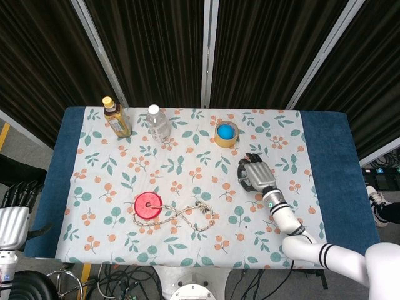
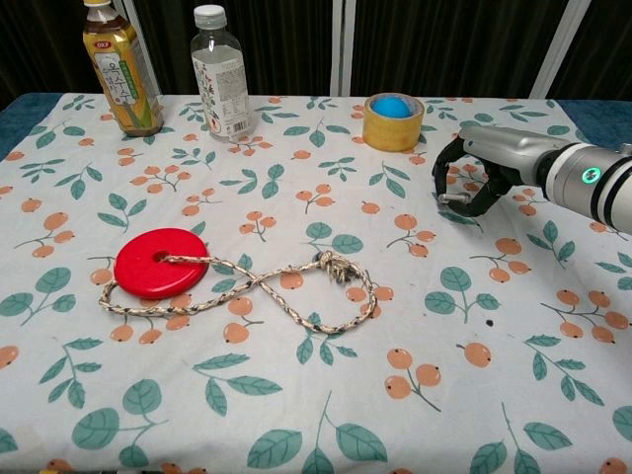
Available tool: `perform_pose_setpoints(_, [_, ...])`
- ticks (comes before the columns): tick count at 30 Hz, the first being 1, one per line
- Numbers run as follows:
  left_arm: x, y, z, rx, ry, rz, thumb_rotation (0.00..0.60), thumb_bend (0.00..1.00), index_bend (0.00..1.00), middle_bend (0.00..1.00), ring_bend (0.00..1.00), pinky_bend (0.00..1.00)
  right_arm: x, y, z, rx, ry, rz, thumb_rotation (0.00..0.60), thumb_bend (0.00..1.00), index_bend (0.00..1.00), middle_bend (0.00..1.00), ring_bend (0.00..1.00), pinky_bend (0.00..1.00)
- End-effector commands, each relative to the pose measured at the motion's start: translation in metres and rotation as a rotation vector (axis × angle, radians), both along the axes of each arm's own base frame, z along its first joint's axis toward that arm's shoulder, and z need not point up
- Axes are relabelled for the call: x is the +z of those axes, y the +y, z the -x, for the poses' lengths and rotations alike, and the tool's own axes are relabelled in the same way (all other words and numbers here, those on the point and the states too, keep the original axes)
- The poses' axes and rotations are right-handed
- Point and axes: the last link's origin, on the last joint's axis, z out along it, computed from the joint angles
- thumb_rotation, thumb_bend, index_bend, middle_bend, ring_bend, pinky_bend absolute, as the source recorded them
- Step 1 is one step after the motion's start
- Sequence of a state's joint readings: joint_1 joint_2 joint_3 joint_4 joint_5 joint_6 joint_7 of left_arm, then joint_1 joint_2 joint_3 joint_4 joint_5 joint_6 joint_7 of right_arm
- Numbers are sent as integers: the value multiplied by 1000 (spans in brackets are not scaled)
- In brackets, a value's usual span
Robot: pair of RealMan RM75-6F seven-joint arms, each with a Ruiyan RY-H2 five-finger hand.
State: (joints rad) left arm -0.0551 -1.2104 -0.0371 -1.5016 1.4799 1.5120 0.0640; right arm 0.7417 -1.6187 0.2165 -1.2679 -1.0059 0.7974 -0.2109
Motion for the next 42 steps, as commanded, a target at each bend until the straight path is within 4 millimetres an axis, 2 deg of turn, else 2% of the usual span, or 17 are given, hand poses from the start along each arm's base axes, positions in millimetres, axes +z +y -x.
perform_pose_setpoints(1, [0, 0, 0, 1, 0, 1, 600, 0, 146, 80, 0, 39, 11, 0, 11, -71, -94, -8, 600, 356, 568, 234, 0, 0])
perform_pose_setpoints(5, [0, 0, -1, 0, 3, 2, 600, 0, 146, 80, 0, 39, 16, 1, 18, -130, -201, -21, 600, 356, 568, 233, 0, 0])
perform_pose_setpoints(13, [0, 0, -2, 2, 4, 5, 600, 0, 146, 80, 0, 39, 20, 1, 33, -166, -272, -16, 600, 355, 569, 232, 0, 0])
perform_pose_setpoints(25, [0, -1, -2, 3, 4, 5, 600, 0, 146, 80, 0, 39, 21, 1, 46, -161, -283, 8, 600, 381, 569, 233, 0, 0])
perform_pose_setpoints(35, [0, 0, -2, -2, 4, 5, 600, 0, 146, 80, 0, 39, 32, 2, 56, -178, -314, 48, 600, 398, 542, 235, 0, 0])
perform_pose_setpoints(42, [0, -1, -1, 0, 0, 3, 600, 0, 146, 80, 0, 39, 35, 6, 59, -272, -491, 17, 600, 409, 536, 239, 0, 0])
